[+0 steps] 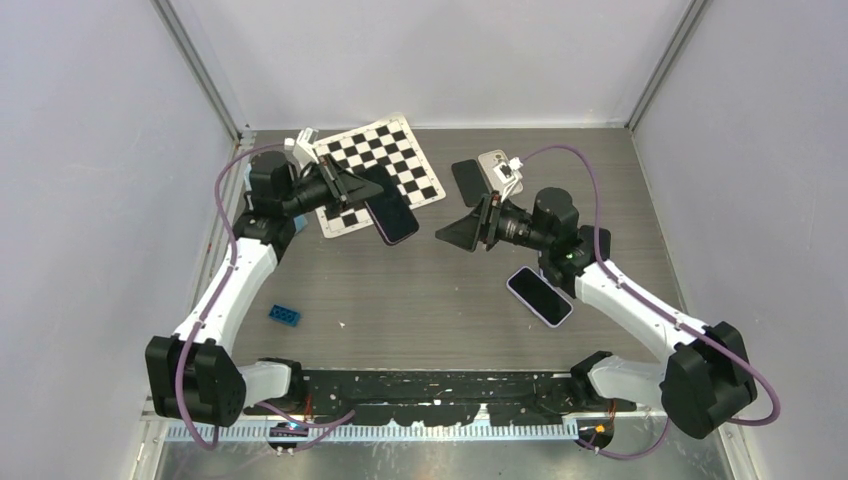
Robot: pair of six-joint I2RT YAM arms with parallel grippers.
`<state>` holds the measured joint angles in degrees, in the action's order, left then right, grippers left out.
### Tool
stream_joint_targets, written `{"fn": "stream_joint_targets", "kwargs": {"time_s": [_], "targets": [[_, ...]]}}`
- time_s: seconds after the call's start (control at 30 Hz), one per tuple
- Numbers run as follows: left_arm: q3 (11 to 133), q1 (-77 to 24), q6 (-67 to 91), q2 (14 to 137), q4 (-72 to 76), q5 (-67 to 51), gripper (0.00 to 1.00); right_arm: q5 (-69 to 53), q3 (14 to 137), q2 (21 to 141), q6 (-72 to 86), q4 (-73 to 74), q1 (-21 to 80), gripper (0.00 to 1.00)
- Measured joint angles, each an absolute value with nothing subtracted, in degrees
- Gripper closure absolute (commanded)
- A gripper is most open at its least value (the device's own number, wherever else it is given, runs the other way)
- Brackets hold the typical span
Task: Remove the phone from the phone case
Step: Remove the phone case from the phone.
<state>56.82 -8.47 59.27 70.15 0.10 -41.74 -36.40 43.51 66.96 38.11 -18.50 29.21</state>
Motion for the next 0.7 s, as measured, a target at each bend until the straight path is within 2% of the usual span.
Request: {"fn": "stream_joint_targets", "kwargs": {"time_s": [0.27, 0.4, 0.47, 0.5, 0.57, 0.63, 0.7], "targets": [[58.17, -8.49, 45.8, 70.13, -6.66, -51.4, 1.0, -44.8, 43.9, 70.32, 43.29, -23.29, 29.93, 0.31], [58.17, -8.49, 43.16, 70.04, -6.68, -56.86, 1.0, -47.48, 45.98, 71.9, 40.8, -21.08, 34.85, 0.31], [58.17, -8.49, 42.33, 69.67, -6.7, -58.76, 1.0, -47.35, 48.18, 72.51, 37.91, -18.39, 37.32, 0.41], [58.17, -8.49, 41.78, 69.28, -6.7, -59.64, 1.0, -47.27, 48.84, 72.75, 36.99, -17.67, 38.09, 0.51], [58.17, -8.49, 41.01, 68.1, -6.7, -61.21, 1.0, -47.27, 50.09, 73.17, 35.07, -16.47, 39.35, 0.63], [58.17, -8.49, 40.27, 66.7, -6.52, -62.43, 1.0, -47.88, 50.5, 73.45, 34.41, -16.05, 39.46, 0.71], [58.17, -8.49, 39.83, 65.69, -6.33, -63.26, 1.0, -49.39, 50.63, 73.97, 34.39, -16.21, 39.42, 0.74]]}}
